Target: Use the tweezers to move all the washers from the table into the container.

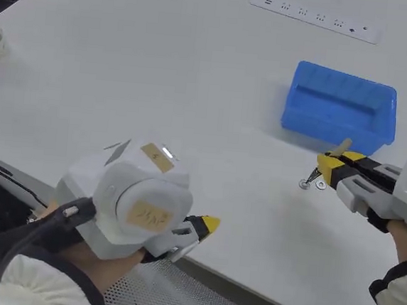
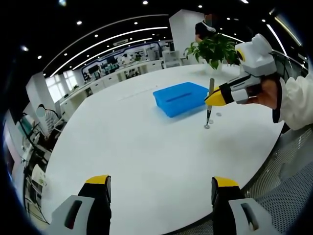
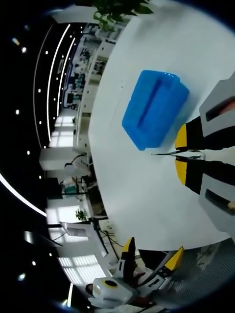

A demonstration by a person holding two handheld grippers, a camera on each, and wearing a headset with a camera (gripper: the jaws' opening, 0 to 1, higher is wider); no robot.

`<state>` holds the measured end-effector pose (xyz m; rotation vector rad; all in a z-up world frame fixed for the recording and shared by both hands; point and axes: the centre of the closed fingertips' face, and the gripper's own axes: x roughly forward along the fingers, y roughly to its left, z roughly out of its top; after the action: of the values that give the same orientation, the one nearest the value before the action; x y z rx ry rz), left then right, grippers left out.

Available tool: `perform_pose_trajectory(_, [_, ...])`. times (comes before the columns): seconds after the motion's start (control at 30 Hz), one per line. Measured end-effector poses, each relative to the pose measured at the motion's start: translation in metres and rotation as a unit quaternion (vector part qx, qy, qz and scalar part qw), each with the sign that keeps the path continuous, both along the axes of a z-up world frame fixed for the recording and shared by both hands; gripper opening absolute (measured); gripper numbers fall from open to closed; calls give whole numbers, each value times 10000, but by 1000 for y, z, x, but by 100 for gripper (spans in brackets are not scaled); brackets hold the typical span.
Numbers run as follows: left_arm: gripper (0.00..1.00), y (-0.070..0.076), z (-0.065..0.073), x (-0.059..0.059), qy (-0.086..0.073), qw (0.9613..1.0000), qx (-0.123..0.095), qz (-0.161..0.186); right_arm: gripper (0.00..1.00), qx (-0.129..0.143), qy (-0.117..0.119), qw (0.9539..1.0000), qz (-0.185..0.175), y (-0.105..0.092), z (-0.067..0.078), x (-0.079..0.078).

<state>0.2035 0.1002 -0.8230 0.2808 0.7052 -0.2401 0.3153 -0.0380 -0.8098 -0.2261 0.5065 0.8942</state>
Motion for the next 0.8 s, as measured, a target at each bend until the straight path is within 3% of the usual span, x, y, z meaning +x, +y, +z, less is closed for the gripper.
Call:
perform_pose_trajectory(0.2, [86, 0, 0, 0, 3, 10000, 3, -5, 2, -30, 23, 10000, 24, 0, -4, 0])
perform_pose_trajectory(0.53, [85, 0, -2, 0, 36, 10000, 35, -8, 2, -55, -189, 9998, -34, -2, -4, -2])
perform_pose_trajectory(0.8, [85, 1, -2, -1, 53, 10000, 51, -8, 1, -26, 18, 10000, -92, 0, -3, 4])
